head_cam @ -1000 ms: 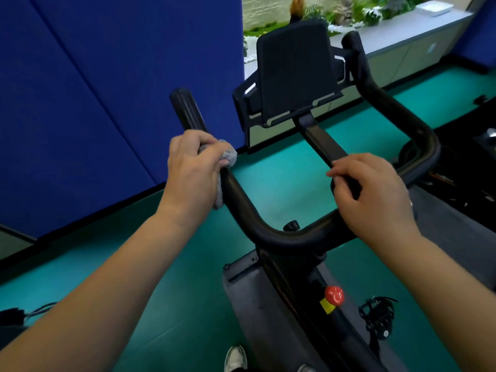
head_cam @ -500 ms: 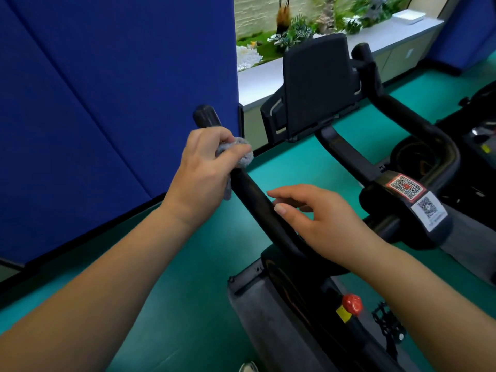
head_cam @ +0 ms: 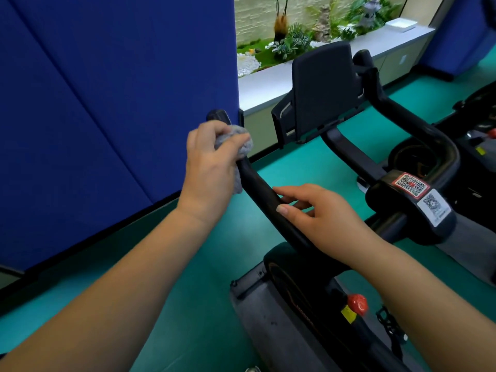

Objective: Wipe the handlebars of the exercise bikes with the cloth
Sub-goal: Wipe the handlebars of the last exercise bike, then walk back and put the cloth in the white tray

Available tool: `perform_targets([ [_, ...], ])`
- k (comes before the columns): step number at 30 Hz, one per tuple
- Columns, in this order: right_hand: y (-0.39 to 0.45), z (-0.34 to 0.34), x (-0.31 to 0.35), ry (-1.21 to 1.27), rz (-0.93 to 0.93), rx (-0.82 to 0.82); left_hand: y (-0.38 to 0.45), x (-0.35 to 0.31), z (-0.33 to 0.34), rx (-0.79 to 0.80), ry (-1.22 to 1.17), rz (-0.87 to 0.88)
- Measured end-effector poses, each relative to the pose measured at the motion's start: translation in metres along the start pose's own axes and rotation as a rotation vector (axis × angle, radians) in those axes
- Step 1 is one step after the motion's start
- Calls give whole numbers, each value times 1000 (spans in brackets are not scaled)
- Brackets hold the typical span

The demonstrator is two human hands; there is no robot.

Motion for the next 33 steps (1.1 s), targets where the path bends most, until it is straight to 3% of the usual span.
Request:
perform_targets([
  [2, -2, 0, 1, 8, -8, -22, -19, 4, 5, 71, 62, -10],
  [5, -8, -2, -1, 34, -25, -89, -46, 10, 5, 199, 409, 217],
  [9, -17, -12, 0, 60, -99, -165, -66, 2, -3, 322, 426, 317],
  [11, -26, -22, 10, 64, -220, -261, -77, -6, -14, 320, 416, 288],
  [14, -43, -25, 34, 96, -451, -319, -85, -8, -43, 185, 507, 242],
  [17, -56, -1, 51, 176, -558, -172, -95, -1, -72, 154, 645, 229],
  [20, -64, 36, 58, 175, -613, -18, -110, 6, -102, 119, 669, 96],
  [27, -46, 129, 48, -61, -472, 226, -118, 63, -188, 85, 903, -164],
  [33, -2, 204, 45, -280, -316, 298, -90, 113, -242, 150, 1189, -227],
])
Point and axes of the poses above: each hand's wrist, its own y-axis towards the middle knuckle, its own z-axis out of the palm, x = y × z, the point moved 4 cm from there along y, towards the middle knuckle, and after that the axes turned 7 degrees about -x, right-handed, at the moved point
